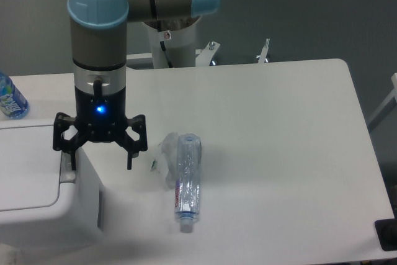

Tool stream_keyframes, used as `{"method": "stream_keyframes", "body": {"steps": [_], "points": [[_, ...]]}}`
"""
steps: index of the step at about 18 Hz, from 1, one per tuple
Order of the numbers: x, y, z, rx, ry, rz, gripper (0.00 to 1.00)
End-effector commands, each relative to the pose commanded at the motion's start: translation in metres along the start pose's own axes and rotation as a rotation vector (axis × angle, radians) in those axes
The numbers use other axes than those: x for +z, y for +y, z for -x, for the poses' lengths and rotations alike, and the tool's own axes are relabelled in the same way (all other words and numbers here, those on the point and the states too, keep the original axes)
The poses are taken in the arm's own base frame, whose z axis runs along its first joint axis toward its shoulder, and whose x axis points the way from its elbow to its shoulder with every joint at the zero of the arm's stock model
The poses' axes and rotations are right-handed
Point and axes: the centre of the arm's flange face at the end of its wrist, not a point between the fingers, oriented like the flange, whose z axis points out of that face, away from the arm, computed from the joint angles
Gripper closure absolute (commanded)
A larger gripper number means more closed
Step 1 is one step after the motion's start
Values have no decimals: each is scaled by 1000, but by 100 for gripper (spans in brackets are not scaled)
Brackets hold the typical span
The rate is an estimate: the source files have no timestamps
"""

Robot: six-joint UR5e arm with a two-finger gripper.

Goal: Open the trash can

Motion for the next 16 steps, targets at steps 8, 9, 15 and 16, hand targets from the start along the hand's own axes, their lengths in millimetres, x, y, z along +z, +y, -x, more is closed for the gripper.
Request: {"method": "stream_keyframes", "body": {"steps": [8, 9, 15, 16], "points": [[2, -1, 0, -1, 0, 3, 0], [3, 0, 0, -1, 0, 3, 0], [-47, -33, 12, 3, -27, -104, 0], [-63, -43, 32, -9, -48, -137, 0]]}}
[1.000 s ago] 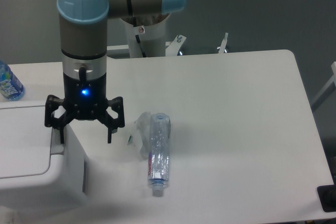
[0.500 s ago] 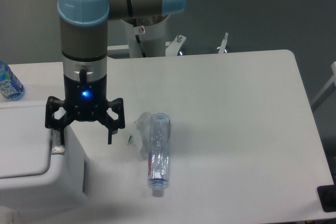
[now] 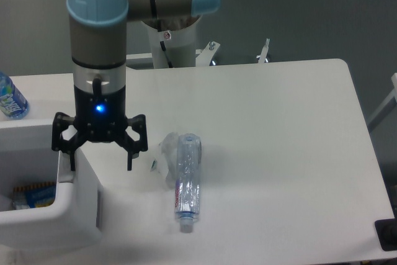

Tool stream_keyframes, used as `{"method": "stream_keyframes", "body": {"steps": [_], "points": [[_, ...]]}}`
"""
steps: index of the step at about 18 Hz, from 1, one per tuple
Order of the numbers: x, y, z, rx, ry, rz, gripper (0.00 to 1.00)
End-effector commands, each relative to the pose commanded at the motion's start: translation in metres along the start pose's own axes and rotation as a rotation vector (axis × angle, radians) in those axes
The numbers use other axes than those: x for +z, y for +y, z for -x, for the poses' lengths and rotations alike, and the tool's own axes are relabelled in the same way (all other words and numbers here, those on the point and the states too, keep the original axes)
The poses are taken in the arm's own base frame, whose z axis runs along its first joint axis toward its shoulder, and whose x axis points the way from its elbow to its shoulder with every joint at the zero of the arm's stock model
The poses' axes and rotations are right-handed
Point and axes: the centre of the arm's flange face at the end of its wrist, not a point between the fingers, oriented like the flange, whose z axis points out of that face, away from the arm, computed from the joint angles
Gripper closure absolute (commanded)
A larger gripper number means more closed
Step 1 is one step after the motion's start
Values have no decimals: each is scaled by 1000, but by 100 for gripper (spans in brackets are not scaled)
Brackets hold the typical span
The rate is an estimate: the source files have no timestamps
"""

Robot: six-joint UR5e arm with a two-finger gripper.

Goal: Open the trash can

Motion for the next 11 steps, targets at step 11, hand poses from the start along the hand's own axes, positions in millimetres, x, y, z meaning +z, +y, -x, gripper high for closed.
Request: {"method": "stream_keyframes", "body": {"steps": [11], "points": [[-30, 20, 124, 354, -357, 223, 0]]}}
